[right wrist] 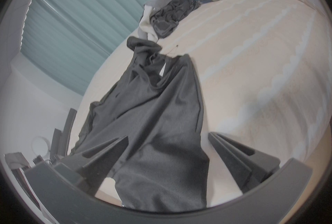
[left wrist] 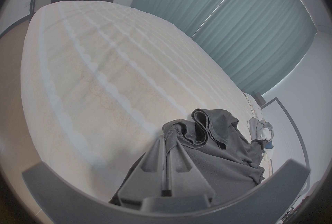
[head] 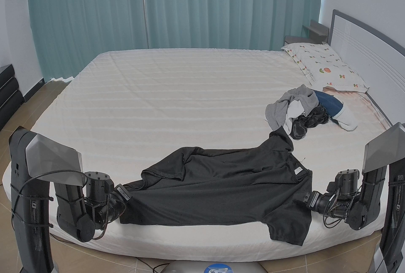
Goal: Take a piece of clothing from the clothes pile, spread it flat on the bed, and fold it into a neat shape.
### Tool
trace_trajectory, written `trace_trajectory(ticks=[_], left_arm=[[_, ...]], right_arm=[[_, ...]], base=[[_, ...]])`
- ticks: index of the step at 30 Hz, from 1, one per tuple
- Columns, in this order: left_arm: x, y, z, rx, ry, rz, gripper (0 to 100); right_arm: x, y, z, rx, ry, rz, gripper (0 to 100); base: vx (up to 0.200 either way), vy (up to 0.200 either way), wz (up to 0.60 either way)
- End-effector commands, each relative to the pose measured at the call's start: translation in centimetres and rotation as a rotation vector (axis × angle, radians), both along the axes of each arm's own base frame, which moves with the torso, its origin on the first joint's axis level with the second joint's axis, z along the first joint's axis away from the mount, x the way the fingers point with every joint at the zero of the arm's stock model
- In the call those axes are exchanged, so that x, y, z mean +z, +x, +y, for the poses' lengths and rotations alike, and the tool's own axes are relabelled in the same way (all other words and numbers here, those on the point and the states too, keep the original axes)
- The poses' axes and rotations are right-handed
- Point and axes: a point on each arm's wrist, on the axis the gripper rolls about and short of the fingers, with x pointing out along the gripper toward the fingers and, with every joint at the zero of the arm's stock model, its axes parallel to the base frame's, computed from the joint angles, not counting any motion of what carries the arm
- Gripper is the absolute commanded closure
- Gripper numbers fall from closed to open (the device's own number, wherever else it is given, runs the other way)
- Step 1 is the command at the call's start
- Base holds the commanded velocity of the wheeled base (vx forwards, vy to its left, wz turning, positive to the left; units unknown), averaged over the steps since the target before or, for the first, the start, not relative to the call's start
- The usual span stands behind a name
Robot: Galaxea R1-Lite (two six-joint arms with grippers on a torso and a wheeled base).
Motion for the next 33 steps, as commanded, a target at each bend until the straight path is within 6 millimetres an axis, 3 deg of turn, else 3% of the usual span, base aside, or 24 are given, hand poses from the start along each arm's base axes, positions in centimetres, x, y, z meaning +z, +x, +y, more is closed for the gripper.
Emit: trace_trajectory(ticks=[1, 11, 18, 25, 26, 27, 28, 33], left_arm=[[-0.3, -0.2, 0.0, -0.002, 0.006, 0.014, 100], [-0.4, -1.8, 0.2, -0.025, 0.031, 0.063, 100], [-0.8, -3.2, 0.3, -0.064, 0.069, 0.117, 100], [-0.8, -3.3, 0.2, -0.079, 0.063, 0.122, 100], [-0.8, -3.3, 0.2, -0.084, 0.059, 0.122, 0], [-0.8, -3.3, 0.2, -0.088, 0.056, 0.123, 0], [-0.7, -3.3, 0.1, -0.094, 0.049, 0.121, 0], [-0.4, -3.1, 0.0, -0.098, 0.032, 0.097, 0]], right_arm=[[-0.8, -1.0, -0.2, 0.04, -0.053, 0.047, 100], [2.2, -2.7, -2.6, 0.081, -0.184, 0.106, 100], [2.2, -3.0, -3.5, 0.105, -0.26, 0.179, 100], [1.7, -3.0, -3.7, 0.085, -0.329, 0.204, 100], [1.5, -3.0, -3.7, 0.088, -0.329, 0.208, 100], [1.5, -2.9, -3.7, 0.087, -0.329, 0.205, 100], [1.5, -2.8, -3.7, 0.087, -0.328, 0.196, 0], [3.2, -2.0, -3.7, 0.048, -0.29, 0.101, 0]], base=[[0.0, 0.0, 0.0], [0.0, 0.0, 0.0], [0.0, 0.0, 0.0], [0.0, 0.0, 0.0], [0.0, 0.0, 0.0], [0.0, 0.0, 0.0], [0.0, 0.0, 0.0], [0.0, 0.0, 0.0]])
